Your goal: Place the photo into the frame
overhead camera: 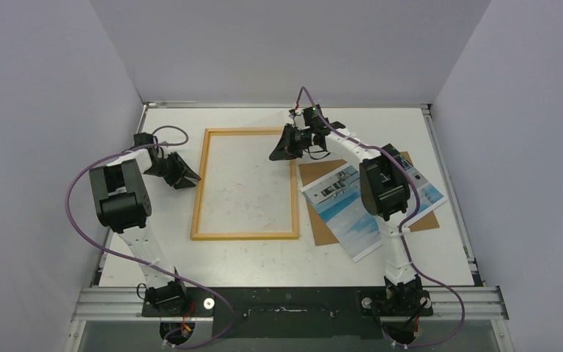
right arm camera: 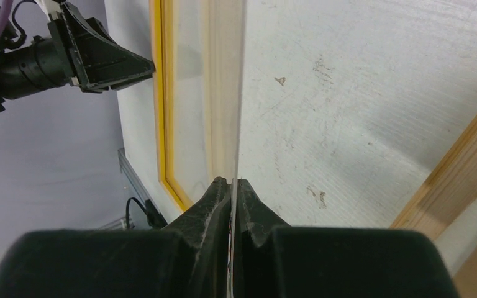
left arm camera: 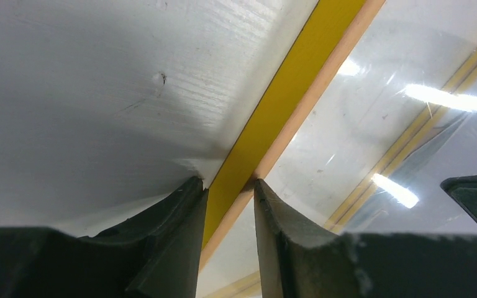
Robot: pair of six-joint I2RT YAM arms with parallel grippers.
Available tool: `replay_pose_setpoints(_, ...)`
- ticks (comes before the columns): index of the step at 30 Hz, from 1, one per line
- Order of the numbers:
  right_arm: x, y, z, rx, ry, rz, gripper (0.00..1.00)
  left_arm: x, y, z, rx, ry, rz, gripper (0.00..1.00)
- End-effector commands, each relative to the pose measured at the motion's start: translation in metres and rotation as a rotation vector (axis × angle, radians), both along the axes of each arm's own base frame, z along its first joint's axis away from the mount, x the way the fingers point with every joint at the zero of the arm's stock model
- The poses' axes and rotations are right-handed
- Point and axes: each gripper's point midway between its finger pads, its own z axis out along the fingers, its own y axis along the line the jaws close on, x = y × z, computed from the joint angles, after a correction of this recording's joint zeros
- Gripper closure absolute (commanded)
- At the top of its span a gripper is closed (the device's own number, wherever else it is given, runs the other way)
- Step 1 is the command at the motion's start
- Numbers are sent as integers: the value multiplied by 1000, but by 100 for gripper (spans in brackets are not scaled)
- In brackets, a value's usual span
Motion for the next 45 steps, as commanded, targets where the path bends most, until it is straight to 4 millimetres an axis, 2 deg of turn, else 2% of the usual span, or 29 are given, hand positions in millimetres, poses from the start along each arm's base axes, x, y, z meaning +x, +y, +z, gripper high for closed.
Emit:
replay_pose_setpoints(1, 14, 15, 43, 111, -18, -59, 100, 6, 6, -2, 69, 0, -35, 69)
replay_pose_setpoints(4, 13, 19, 43, 134, 15, -62, 100, 5, 5, -5, 75, 8, -40, 74)
replay_pose_setpoints(13, 16, 25, 62, 222, 34, -73, 100, 5, 3, -9, 80, 25, -54, 78)
replay_pose_setpoints(23, 14, 26, 31, 171, 78, -90, 100, 7, -3, -10, 62, 29, -67, 81)
replay_pose_setpoints(30, 11, 27, 21, 161, 114, -97, 100, 6, -4, -11, 56, 36, -71, 81)
replay_pose_setpoints(35, 9, 26, 15, 145, 111, -88, 92, 6, -4, -13, 56, 39, -72, 81)
replay_pose_setpoints(45, 10, 24, 18, 137, 71, -86, 68, 8, -3, -11, 56, 37, -72, 81)
